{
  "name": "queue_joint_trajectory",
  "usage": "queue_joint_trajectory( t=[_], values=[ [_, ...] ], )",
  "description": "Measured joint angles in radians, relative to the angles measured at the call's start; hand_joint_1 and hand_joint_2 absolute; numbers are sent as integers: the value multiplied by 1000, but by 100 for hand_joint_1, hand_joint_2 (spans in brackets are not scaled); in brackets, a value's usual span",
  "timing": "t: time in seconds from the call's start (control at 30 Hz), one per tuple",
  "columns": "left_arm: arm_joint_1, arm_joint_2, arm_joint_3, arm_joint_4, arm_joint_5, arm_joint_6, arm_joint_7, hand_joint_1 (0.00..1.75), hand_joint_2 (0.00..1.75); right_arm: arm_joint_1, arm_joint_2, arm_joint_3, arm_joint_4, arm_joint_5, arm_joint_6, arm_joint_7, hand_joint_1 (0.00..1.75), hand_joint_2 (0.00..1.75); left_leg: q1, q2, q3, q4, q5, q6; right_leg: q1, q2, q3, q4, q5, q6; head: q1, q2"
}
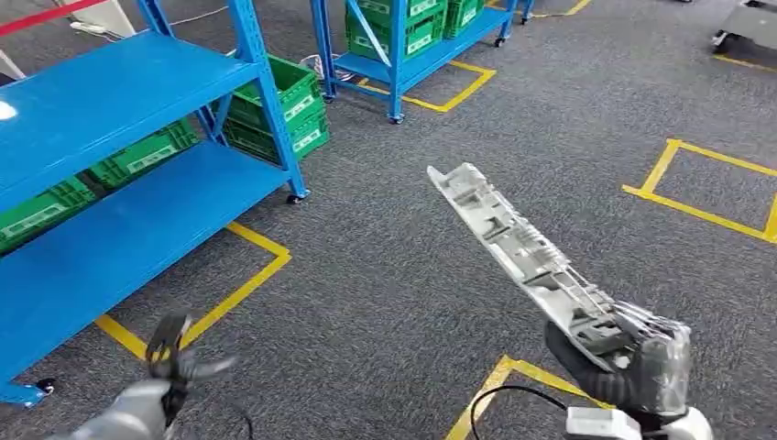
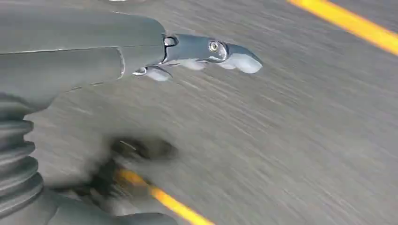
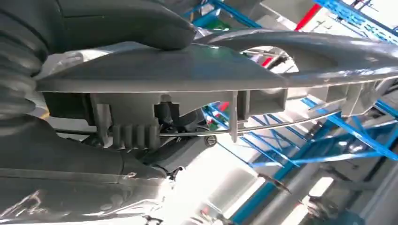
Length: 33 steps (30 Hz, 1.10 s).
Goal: Take the parts from the cabinet and place them on the table.
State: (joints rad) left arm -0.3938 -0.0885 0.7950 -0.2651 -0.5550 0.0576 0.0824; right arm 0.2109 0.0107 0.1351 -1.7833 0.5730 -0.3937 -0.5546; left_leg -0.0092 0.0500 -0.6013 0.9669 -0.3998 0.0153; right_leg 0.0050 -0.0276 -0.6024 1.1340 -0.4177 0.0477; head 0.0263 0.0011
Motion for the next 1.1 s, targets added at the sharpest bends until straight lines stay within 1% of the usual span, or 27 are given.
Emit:
queue_joint_trajectory(
  t=[0.03,0.07,0.1,0.17,0.2,0.23,0.27,0.33,0.37,0.4,0.43,0.5,0.53,0.57,0.63,0.7,0.73,0.77,0.83,0.87,0.9,0.93,0.97,1.0,1.03,1.07,1.1],
  values=[
    [-27,-5,-1,0,4,-15,-7,0,175,-10,3,10,6,0,-6,4,175,175,-1,8,-3,0,4,-3,10,-49,64,-99,-43,-10,-2,0],
    [-39,-5,0,0,9,-17,-8,0,175,-21,4,16,8,0,-11,5,175,175,-2,24,-1,1,7,-7,22,-57,107,-170,-67,-18,-1,0],
    [-41,-2,2,0,12,-24,-13,0,175,-25,4,20,13,-2,-16,7,175,175,1,39,4,-3,14,-14,23,-40,98,-156,-49,-22,-6,0],
    [-35,-2,3,0,11,-37,-25,0,175,-23,3,21,18,-5,-29,6,175,175,6,71,3,-5,22,-24,31,-13,88,-169,-38,-34,-5,0],
    [-33,0,3,0,10,-44,-30,0,175,-22,3,20,20,-6,-31,8,175,175,7,53,-7,-2,11,-28,18,0,92,-185,-23,-47,-3,0],
    [-31,6,3,0,10,-50,-37,0,175,-23,4,20,22,-7,-34,8,175,175,12,1,-15,20,-13,-31,18,12,86,-187,-16,-49,-7,0],
    [-28,12,3,0,10,-57,-42,0,175,-24,4,19,24,-7,-33,7,175,175,12,-29,-40,79,-54,-34,15,19,79,-186,-11,-55,-11,0],
    [-18,22,3,0,10,-59,-42,0,175,-20,4,24,29,-7,-33,5,175,175,12,-49,-113,256,-130,-42,14,44,68,-182,-6,-56,-17,0],
    [-14,27,4,0,10,-60,-43,0,175,-17,4,24,32,-8,-33,5,175,175,12,-49,-139,313,-141,-46,13,57,63,-177,-5,-55,-19,0],
    [-12,29,4,0,10,-60,-43,0,175,-17,4,23,36,-8,-33,5,175,175,13,-49,-140,317,-126,-49,10,68,59,-171,-5,-55,-18,0],
    [-12,30,4,0,10,-61,-43,0,175,-17,4,22,38,-8,-33,6,175,175,16,-49,-122,284,-93,-53,7,79,56,-164,-7,-52,-18,0],
    [-14,33,4,0,10,-61,-44,0,175,-17,4,23,41,-8,-33,6,175,175,27,-56,-41,134,-9,-67,-4,102,49,-146,-14,-41,-18,0],
    [-13,33,4,0,10,-61,-45,0,175,-18,4,23,41,-8,-33,5,175,175,40,-94,-8,69,-4,-80,-7,112,40,-133,-21,-31,-19,0],
    [-13,33,4,0,10,-62,-45,0,175,-21,4,23,41,-8,-33,6,175,175,38,-128,6,61,-10,-76,-6,123,23,-117,-25,-25,-21,0],
    [-13,35,4,0,10,-62,-45,0,175,-18,4,23,41,-8,-33,5,175,175,38,-116,-1,53,-33,-58,-8,146,4,-104,-17,-15,-21,0],
    [-15,29,4,0,10,-63,-45,0,175,-15,4,23,41,-8,-33,5,175,175,43,-92,-8,53,-29,-43,-10,154,-16,-103,-18,-4,-22,0],
    [-16,31,4,0,10,-63,-45,0,175,-14,4,24,41,-8,-33,5,175,175,41,-82,-8,53,-28,-36,-3,91,-24,-78,-35,3,-14,0],
    [-16,32,4,0,10,-63,-46,0,175,-16,4,26,41,-8,-33,4,175,175,38,-72,-9,53,-27,-27,-4,57,-50,-25,-66,9,-11,0],
    [-15,36,4,0,10,-63,-47,0,175,-17,4,27,41,-8,-33,4,175,175,34,-46,-10,53,-27,-23,-8,35,-125,142,-137,13,-11,0],
    [-15,37,4,0,10,-63,-47,0,175,-17,4,27,42,-8,-33,4,175,175,33,-35,-11,53,-26,-22,-9,35,-153,201,-155,14,-12,0],
    [-15,38,4,0,10,-63,-47,0,175,-16,4,27,45,-8,-33,5,175,175,32,-23,-11,53,-26,-22,-9,35,-160,218,-152,14,-11,0],
    [-16,38,4,0,10,-63,-48,0,175,-17,4,27,46,-8,-32,5,175,175,30,-13,-11,53,-27,-21,-9,34,-141,183,-123,11,-12,0],
    [-16,38,4,0,10,-66,-52,0,175,-16,3,27,46,-8,-32,4,175,175,29,-3,-10,53,-27,-21,-9,31,-102,109,-83,7,-12,0],
    [-16,39,4,0,10,-69,-58,0,175,-17,3,27,46,-8,-31,3,175,175,28,7,-9,53,-27,-22,-7,16,-52,17,-44,3,-12,0],
    [-17,42,4,0,9,-75,-61,0,175,-18,3,27,46,-8,-31,2,175,175,27,16,-8,53,-28,-25,-4,-24,-2,-68,-22,-1,-11,0],
    [-15,48,4,0,10,-79,-64,0,175,-21,3,28,46,-8,-30,2,175,175,18,22,-9,56,-30,-31,10,-52,3,-95,-39,-6,-12,0],
    [-13,51,4,0,10,-80,-66,0,175,-21,3,28,46,-9,-30,-1,175,175,19,30,-9,53,-27,-36,9,-34,5,-95,-31,-16,-15,0]
  ],
)
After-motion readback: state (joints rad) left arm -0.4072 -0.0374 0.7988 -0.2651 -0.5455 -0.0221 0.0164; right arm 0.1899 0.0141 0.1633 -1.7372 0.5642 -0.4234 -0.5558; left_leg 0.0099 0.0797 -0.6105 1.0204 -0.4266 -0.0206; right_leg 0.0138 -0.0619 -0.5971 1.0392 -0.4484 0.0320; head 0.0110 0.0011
